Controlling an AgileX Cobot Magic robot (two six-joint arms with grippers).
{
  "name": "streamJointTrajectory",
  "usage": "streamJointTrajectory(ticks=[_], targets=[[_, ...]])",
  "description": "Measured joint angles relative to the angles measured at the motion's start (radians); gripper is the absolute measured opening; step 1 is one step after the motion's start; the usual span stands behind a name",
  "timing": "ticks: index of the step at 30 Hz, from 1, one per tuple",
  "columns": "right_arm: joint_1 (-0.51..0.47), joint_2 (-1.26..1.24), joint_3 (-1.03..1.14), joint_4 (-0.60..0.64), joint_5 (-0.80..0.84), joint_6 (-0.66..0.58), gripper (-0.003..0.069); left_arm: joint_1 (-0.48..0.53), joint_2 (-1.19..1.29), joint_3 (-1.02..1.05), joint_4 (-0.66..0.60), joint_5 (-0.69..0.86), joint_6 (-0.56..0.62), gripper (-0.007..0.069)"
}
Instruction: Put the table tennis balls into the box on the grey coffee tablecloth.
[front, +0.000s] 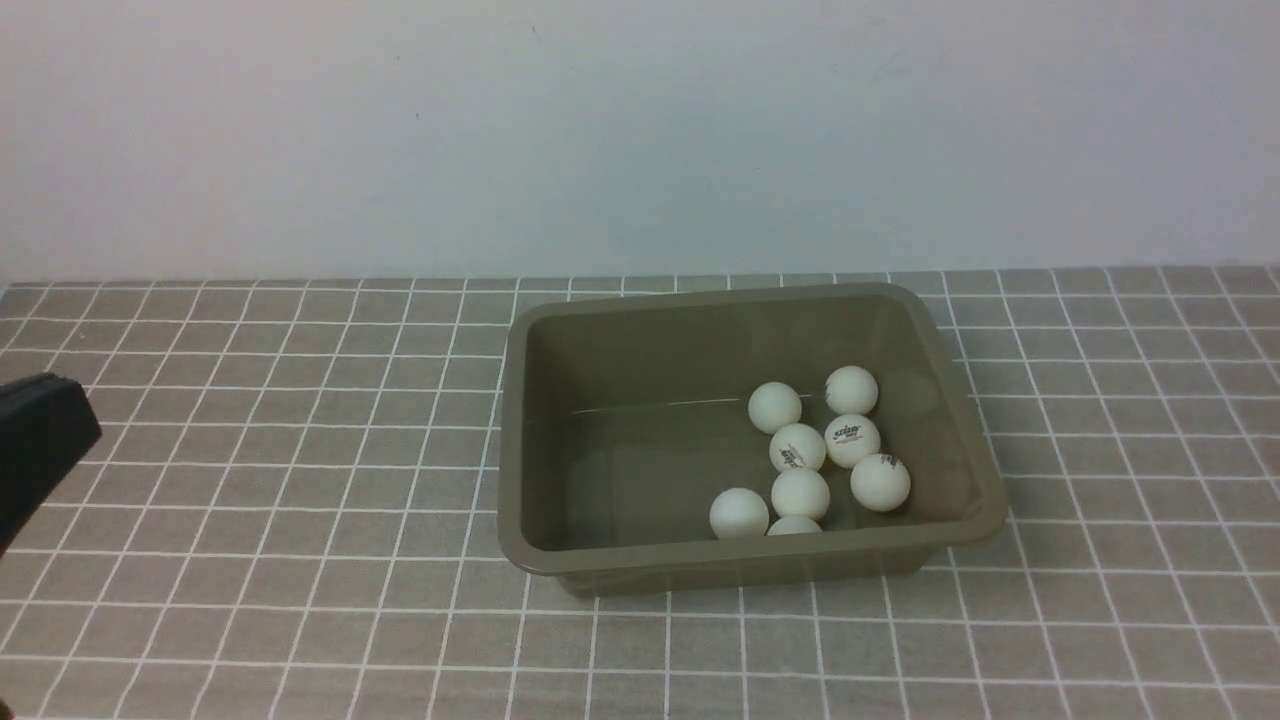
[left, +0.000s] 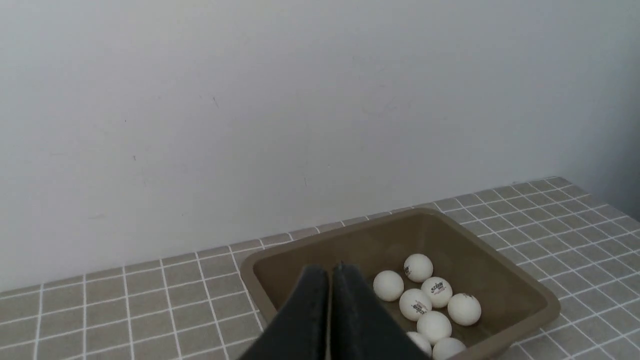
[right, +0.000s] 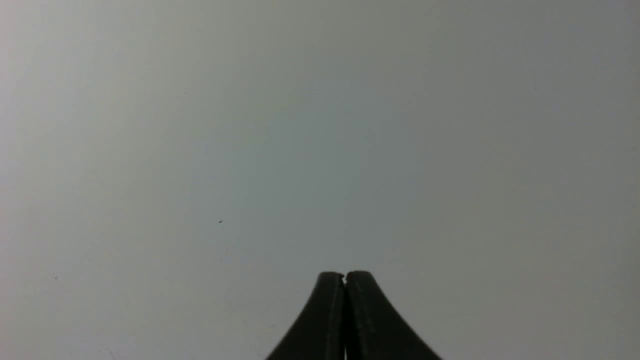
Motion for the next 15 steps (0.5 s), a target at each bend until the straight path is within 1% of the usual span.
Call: streamJointTrajectory(ticks=[11, 15], targets=[[0.0, 0.0, 0.0, 0.0, 0.002, 0.0, -0.0015, 0.0, 0.0, 0.0, 0.001, 0.002, 0.0, -0.0005], [0.0, 0.0, 0.0, 0.0, 0.003, 0.0, -0.0015, 0.0, 0.0, 0.011, 0.04, -0.001, 0.01, -0.0005]])
